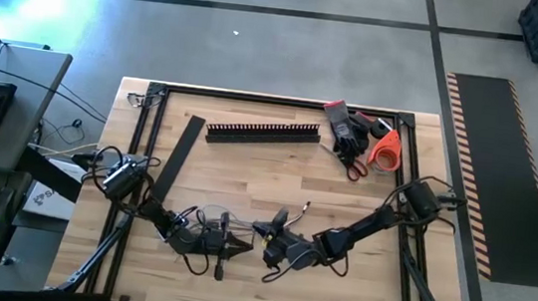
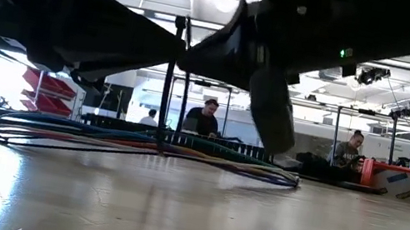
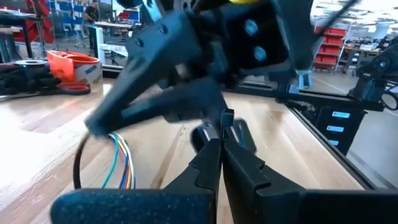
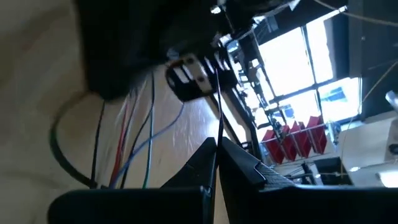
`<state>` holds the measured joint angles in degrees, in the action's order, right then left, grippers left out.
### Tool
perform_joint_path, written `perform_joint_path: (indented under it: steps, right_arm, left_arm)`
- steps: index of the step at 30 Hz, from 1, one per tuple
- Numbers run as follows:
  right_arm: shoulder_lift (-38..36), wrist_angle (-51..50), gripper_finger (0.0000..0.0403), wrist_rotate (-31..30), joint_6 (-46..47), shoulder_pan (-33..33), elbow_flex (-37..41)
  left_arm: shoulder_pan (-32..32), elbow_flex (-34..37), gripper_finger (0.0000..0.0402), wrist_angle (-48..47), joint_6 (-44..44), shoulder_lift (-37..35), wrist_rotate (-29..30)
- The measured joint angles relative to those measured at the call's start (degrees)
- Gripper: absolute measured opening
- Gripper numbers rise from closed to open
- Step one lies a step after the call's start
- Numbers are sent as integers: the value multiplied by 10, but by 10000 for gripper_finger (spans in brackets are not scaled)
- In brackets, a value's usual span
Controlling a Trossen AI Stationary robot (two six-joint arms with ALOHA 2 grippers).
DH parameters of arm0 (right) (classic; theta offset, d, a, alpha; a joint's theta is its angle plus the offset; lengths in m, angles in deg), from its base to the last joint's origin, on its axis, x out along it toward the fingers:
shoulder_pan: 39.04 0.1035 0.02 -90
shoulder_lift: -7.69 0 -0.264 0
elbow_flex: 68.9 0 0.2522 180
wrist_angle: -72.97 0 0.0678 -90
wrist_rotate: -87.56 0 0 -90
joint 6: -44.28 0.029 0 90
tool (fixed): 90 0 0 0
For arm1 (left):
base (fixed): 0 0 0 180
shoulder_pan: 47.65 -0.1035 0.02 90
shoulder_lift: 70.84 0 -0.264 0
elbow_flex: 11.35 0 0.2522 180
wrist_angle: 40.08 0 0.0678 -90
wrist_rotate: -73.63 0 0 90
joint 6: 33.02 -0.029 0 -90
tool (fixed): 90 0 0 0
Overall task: Ziptie cables
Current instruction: Wrap the cables together using a black zip tie
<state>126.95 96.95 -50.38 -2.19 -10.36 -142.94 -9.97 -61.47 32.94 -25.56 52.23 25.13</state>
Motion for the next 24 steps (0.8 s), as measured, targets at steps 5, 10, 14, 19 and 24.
perform_joint_path:
  steps: [5,10,14,19,24]
  right_arm:
    - [49,-8,0,-22,-31,3,-40]
    - [57,-2,0,-34,-26,7,-47]
    - [57,-2,0,-86,-36,8,-46]
    - [58,11,0,-86,-43,12,-45]
    - [58,27,0,-91,-81,26,-45]
  left_arm:
    - [-2,0,0,1,9,0,-5]
    - [3,0,0,1,20,0,-4]
    - [8,0,0,-2,39,0,-2]
    - [11,0,0,-16,65,0,10]
    - [11,0,0,-21,79,0,10]
